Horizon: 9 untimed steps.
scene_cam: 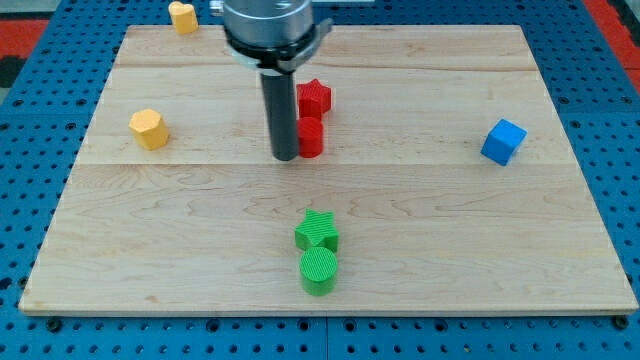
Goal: Push the red star and red circle to the center
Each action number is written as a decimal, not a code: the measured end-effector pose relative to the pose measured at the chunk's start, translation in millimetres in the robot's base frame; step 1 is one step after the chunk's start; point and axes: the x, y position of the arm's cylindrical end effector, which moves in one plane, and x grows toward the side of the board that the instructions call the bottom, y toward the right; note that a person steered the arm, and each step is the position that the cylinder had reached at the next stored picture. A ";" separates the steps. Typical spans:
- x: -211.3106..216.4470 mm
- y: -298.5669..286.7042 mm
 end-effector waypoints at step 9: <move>-92.4 65.6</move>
